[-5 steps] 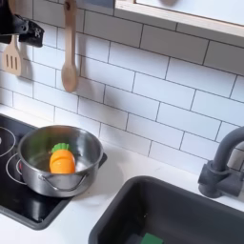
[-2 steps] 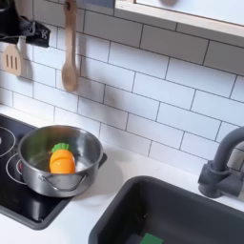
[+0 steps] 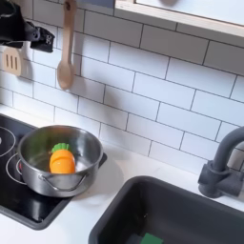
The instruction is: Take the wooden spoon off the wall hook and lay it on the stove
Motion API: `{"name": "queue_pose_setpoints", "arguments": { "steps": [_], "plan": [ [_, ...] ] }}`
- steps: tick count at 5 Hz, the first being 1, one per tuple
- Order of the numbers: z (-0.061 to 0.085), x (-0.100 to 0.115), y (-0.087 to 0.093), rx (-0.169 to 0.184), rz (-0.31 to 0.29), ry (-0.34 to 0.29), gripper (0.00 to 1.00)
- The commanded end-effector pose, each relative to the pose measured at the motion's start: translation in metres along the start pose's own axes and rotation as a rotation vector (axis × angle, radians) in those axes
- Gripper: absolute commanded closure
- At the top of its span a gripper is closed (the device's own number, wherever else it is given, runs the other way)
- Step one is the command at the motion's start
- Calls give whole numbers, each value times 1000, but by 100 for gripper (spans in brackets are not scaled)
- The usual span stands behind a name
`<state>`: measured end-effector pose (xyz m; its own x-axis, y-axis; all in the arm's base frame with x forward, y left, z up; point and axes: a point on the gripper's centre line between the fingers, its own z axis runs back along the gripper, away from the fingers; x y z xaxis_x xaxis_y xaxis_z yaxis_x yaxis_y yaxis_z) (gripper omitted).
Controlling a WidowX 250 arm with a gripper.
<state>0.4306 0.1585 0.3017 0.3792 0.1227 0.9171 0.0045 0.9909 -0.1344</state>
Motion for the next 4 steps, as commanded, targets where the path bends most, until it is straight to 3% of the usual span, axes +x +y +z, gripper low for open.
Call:
{"name": "queue_pose_setpoints", "arguments": {
  "steps": [1,4],
  "plan": [
    [-15,-4,-8,1,-4,10,0],
    [-30,-5,-23,10,-24,2,0]
  ]
}}
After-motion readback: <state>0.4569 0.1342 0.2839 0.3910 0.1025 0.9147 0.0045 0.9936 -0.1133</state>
